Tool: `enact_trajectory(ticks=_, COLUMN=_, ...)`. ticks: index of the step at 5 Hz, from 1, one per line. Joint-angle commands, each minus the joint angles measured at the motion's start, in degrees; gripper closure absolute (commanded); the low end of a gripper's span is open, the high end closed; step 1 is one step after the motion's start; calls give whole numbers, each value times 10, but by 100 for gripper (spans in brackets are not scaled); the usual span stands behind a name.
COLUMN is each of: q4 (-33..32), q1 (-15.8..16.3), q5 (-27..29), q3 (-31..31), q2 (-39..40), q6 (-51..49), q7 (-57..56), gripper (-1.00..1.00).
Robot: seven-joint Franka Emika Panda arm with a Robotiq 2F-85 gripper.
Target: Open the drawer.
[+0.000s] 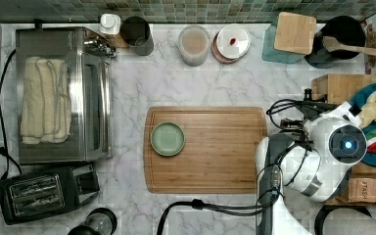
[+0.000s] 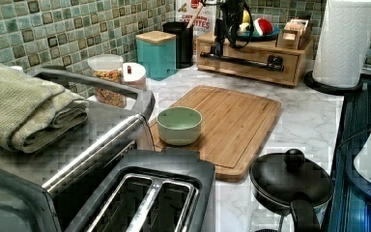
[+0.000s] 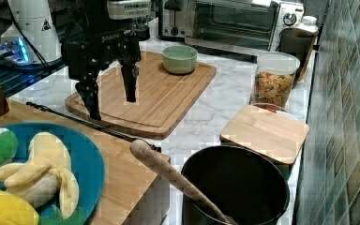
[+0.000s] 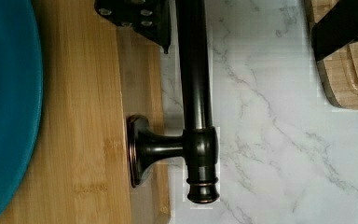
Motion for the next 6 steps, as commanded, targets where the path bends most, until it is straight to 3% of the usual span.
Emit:
enact_trajectory(ticks=1, q4=-43, q1=10, q5=-18, q3=-23, q2=34, q6=62, q7=56, gripper=-100)
enact_trajectory(ticks=3, q4=-46, q1=1, q5=-4, q3=-25, q2=78, q6=127, q7=42, gripper=-100)
enact_trajectory(ticks=4, q4=-37, q1=0, q5=-1, q3=-20, q2=83, q6=98, q7=40, gripper=-100)
enact_trajectory(ticks=5, q4=-32, q1=23, q5=-9, q3=-30, q2=52, q6=12, q7=49, gripper=-100)
enact_trajectory(ticks=6, q4=0, q1=9, q5=42, q3=7, q2=43, q6=-102, q7=0, gripper=-100)
